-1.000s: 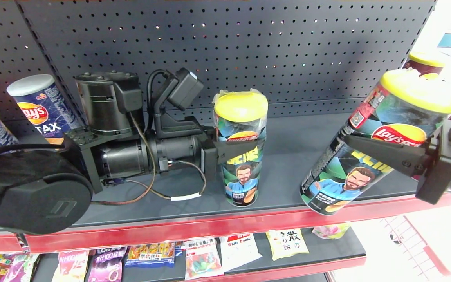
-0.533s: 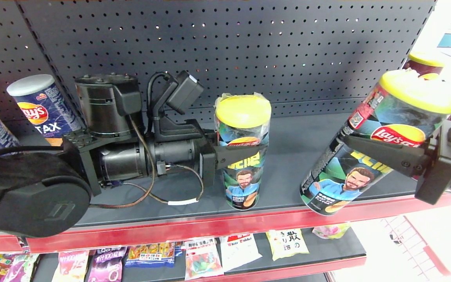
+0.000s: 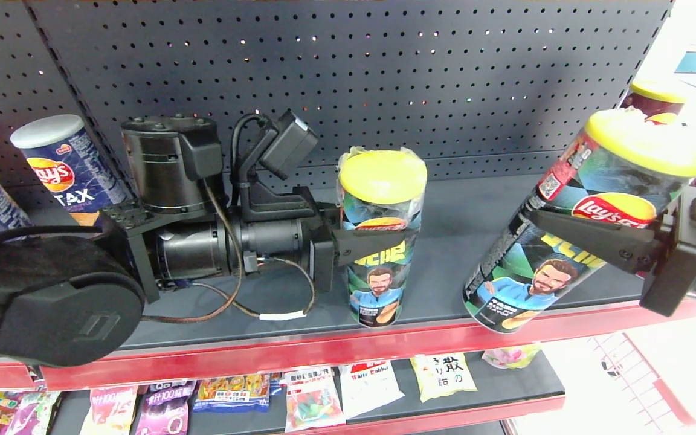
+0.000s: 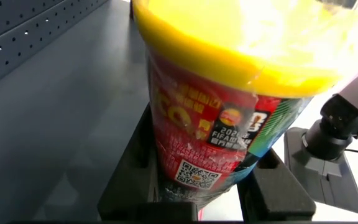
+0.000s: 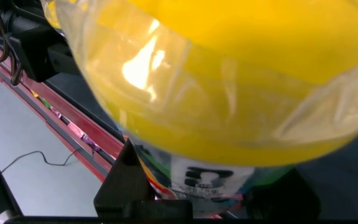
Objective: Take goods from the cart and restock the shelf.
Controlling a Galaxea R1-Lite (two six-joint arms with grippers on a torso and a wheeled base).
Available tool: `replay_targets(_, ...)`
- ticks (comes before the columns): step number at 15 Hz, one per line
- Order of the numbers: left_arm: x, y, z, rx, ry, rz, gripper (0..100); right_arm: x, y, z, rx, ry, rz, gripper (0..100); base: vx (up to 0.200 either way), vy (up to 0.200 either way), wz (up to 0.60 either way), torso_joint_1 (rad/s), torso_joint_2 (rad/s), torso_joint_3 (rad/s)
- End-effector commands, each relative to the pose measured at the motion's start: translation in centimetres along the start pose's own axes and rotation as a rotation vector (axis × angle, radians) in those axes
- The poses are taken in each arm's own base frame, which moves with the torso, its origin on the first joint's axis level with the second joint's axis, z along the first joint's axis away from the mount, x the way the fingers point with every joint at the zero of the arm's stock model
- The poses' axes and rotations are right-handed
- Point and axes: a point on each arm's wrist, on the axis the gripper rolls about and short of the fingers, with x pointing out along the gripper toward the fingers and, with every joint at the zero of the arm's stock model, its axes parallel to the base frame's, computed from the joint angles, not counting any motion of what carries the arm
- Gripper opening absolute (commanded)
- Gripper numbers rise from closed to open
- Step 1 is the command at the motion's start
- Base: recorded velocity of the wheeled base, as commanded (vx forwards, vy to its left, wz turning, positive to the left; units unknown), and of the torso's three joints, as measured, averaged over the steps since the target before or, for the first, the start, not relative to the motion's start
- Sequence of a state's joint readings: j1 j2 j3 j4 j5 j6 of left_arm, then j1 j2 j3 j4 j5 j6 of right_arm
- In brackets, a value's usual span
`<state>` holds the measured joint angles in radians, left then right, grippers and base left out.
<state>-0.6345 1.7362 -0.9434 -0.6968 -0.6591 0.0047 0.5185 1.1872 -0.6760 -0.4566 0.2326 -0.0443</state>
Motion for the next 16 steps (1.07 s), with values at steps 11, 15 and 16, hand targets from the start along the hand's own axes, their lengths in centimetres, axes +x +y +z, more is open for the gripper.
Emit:
replay_targets(11, -2.7, -0.8, -0.8, -0.009, 0.005, 0.048, 100, 3.1, -1.1, 1.1, -0.001, 0.006, -0.019, 0, 0.0, 0.0, 0.0, 0.0, 0.0, 0.0)
replay_targets(15, -7.5, -3.0, -2.3, -0.038, 0.018, 0.129, 100, 7.2, -4.3, 0.7, 0.011, 0.056, -0.093, 0, 0.0, 0.0, 0.0, 0.0, 0.0, 0.0)
replay_targets(16, -8.6, -3.1, -2.6, -0.042, 0.019, 0.165, 100, 8.1, -5.0, 0.6, 0.014, 0.062, -0.107, 0, 0.0, 0.0, 0.0, 0.0, 0.0, 0.0)
